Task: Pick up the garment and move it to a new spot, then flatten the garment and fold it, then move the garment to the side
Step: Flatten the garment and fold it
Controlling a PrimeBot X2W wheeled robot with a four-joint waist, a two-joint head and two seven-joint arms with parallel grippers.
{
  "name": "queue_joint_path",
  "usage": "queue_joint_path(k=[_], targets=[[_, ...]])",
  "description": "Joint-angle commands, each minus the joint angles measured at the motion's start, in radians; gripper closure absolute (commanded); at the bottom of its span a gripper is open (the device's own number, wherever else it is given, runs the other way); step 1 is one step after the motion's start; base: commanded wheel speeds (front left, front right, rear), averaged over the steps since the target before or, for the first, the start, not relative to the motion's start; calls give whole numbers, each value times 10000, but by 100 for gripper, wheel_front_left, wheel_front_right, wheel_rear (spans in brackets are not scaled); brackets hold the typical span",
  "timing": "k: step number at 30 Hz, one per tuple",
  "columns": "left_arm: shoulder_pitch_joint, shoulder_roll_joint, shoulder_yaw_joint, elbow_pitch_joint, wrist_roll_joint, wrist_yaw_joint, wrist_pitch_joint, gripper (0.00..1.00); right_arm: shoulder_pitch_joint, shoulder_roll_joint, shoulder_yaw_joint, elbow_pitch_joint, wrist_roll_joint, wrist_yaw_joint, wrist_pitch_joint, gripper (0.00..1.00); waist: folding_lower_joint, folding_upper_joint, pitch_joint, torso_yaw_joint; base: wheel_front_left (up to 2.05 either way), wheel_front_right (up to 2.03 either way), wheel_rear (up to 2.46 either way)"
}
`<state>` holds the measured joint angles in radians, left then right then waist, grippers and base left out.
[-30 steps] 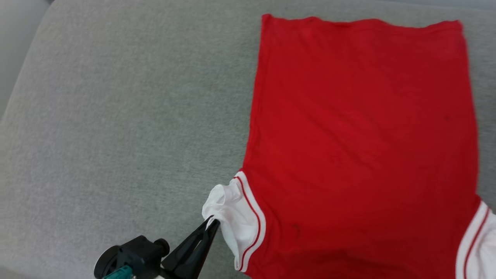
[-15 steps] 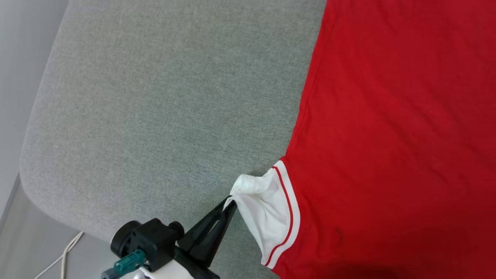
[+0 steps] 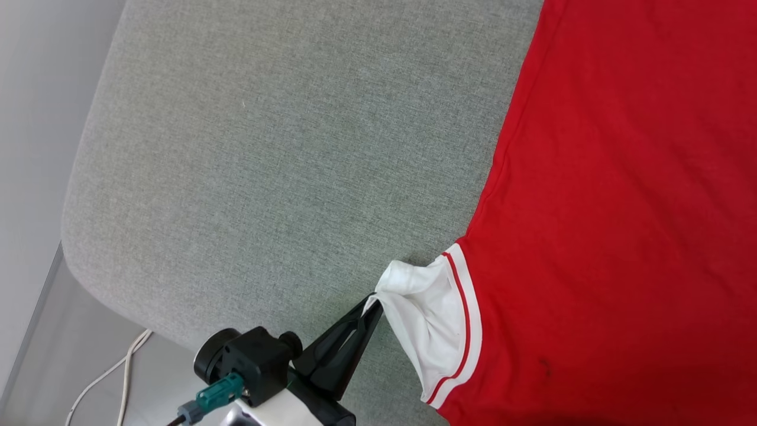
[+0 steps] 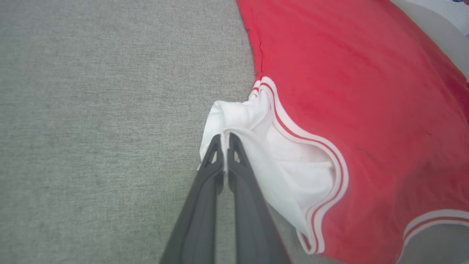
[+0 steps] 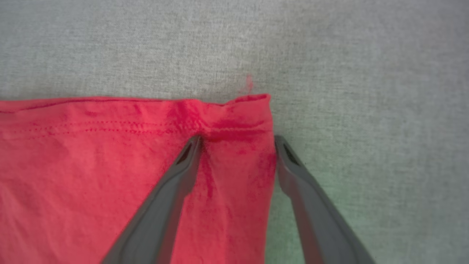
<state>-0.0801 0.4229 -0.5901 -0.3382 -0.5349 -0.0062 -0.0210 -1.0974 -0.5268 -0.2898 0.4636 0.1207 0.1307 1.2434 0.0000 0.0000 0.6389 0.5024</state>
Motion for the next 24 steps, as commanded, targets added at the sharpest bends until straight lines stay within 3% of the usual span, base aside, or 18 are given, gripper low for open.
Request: queue_joint_path(k=[1,10,24], targets=[[-121,-75,-3,49,-37,-19,-67,100,941,368,49,437,-67,0,418,100,0,0,-52,-11,0,0,0],[95,40,325,449,-387,67,-273,100,2254,285,183,366,291,-4,-146,100,0,0,-1306,-774,0,0,0],[991,679,938,1068,-758,460,-447,100,5786,-16,1521,-415,2593,-4,-1225,100,0,0,-3706,-2716,0,0,0]])
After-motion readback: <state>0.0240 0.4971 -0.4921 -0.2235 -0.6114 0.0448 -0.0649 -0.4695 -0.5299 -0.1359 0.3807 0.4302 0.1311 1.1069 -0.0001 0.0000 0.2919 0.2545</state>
